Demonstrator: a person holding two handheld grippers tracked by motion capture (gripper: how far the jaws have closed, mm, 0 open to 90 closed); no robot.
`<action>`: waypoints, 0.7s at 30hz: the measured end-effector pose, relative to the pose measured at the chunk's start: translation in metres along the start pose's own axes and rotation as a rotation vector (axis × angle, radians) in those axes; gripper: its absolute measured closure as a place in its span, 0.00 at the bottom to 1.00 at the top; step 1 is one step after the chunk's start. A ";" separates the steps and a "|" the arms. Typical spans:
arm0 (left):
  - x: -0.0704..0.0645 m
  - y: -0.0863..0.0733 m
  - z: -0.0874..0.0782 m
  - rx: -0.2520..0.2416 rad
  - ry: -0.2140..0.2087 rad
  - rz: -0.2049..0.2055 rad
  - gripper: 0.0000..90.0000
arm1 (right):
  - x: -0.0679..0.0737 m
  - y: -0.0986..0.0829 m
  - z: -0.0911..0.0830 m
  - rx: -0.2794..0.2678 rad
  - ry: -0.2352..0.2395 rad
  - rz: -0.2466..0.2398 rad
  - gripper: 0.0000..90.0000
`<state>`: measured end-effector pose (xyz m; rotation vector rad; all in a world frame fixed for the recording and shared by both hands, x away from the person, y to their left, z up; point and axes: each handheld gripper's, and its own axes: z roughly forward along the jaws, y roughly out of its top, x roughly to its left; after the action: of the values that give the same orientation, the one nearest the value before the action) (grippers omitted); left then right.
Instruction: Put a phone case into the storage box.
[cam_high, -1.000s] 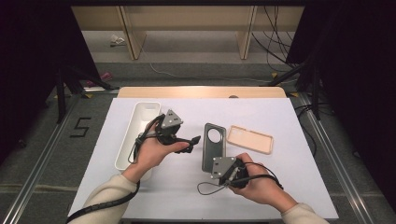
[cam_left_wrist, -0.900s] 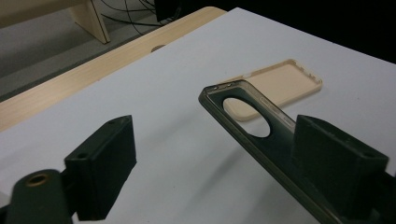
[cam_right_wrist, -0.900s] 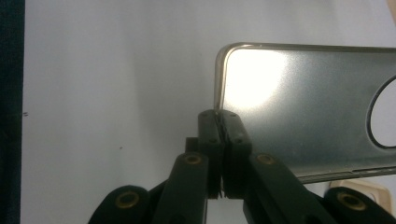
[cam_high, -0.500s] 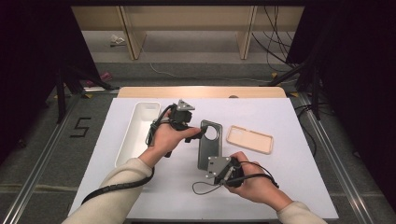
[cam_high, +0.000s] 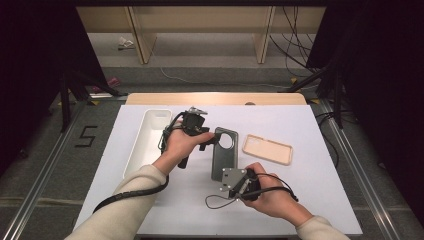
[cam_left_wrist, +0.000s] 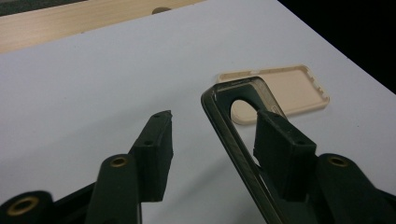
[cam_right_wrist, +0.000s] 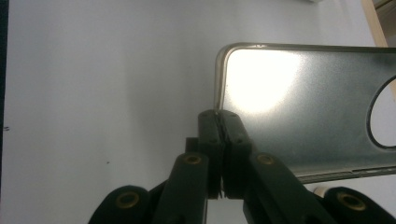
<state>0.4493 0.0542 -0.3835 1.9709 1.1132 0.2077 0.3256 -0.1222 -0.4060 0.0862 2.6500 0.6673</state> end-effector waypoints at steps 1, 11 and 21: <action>0.000 0.001 0.000 0.003 0.001 0.000 0.54 | 0.000 0.000 0.000 0.000 -0.001 0.000 0.99; -0.003 0.005 0.003 0.035 0.006 -0.032 0.70 | 0.001 0.000 0.000 0.005 -0.014 -0.008 0.99; -0.006 0.007 0.004 0.047 0.006 -0.057 0.79 | 0.002 0.001 0.002 0.017 -0.008 -0.013 0.99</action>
<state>0.4523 0.0459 -0.3791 1.9782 1.1861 0.1587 0.3242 -0.1203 -0.4080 0.0764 2.6468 0.6383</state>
